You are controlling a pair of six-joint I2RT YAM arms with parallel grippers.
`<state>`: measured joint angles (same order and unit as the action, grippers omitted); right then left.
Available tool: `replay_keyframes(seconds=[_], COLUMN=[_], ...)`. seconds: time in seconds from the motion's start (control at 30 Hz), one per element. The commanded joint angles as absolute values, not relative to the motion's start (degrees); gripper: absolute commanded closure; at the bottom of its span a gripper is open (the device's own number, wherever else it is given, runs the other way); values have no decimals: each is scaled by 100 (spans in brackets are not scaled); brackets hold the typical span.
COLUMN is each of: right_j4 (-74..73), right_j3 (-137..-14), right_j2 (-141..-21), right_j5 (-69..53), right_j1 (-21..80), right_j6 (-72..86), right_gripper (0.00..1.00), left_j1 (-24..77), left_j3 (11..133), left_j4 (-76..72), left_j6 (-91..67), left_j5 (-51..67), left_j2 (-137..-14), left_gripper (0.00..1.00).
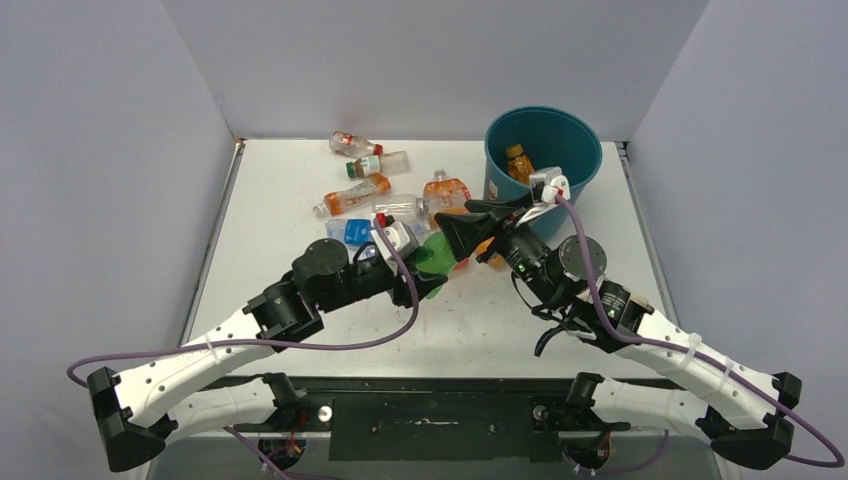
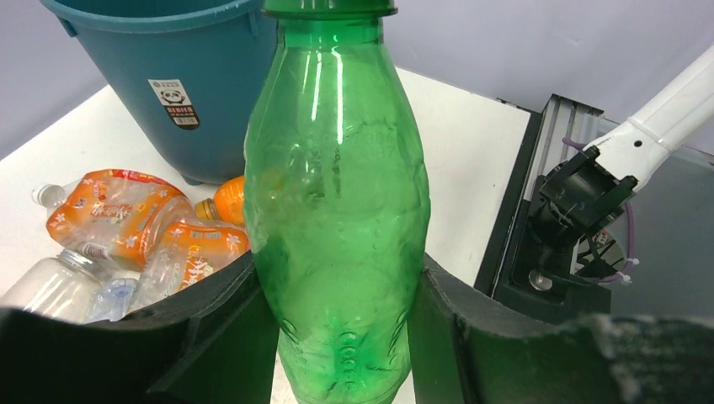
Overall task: Put the plastic bottles in the bin
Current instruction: Place the plastic bottle in the trash bin.
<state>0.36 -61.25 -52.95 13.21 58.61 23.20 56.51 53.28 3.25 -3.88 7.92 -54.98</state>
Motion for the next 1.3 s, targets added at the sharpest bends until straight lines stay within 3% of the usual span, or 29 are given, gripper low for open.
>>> replay_keyframes(seconds=[0.0, 0.17, 0.4, 0.67, 0.8, 1.0, 1.03, 1.07, 1.1, 1.13, 1.17, 1.27], right_j4=[-138, -280, -224, -453, -507, -628, -651, -691, -741, -780, -812, -861], right_j3=[-6105, -6167, -6116, -6219, -6255, -6326, -6338, -6366, -6398, -6432, -6458, -6456], right_j2=[-5224, -5343, -5402, -5556, -5549, -5566, -5570, -5576, -5591, -5604, -5607, -5588], right_j5=[1491, 1420, 1244, 1057, 1051, 993, 1001, 1002, 983, 962, 959, 978], right_j1=[5903, 5905, 5896, 5889, 5895, 5892, 5890, 5897, 5894, 5893, 5897, 5885], right_j6=[2364, 2401, 2461, 2448, 2461, 2483, 2514, 2554, 2569, 2588, 2618, 2660], right_gripper=[34, 36, 50, 51, 60, 85, 83, 72, 51, 37, 29, 25], left_j1=[5595, 5559, 5556, 5555, 5555, 5563, 5563, 5563, 5566, 5564, 5564, 5568], left_j3=[5334, 5292, 5251, 5210, 5203, 5187, 5179, 5178, 5172, 5174, 5170, 5177], left_j4=[-215, -295, -349, -414, -423, -430, -435, -431, -433, -433, -432, -433], left_j6=[-430, -439, -439, -431, -439, -422, -415, -401, -396, -391, -387, -387], left_j5=[721, 719, 710, 688, 661, 641, 642, 637, 630, 617, 615, 631], left_j2=[-5318, -5298, -5299, -5294, -5283, -5282, -5282, -5275, -5279, -5282, -5282, -5284], left_gripper=[100, 100, 100, 100, 100, 100, 100, 100, 100, 100, 100, 100])
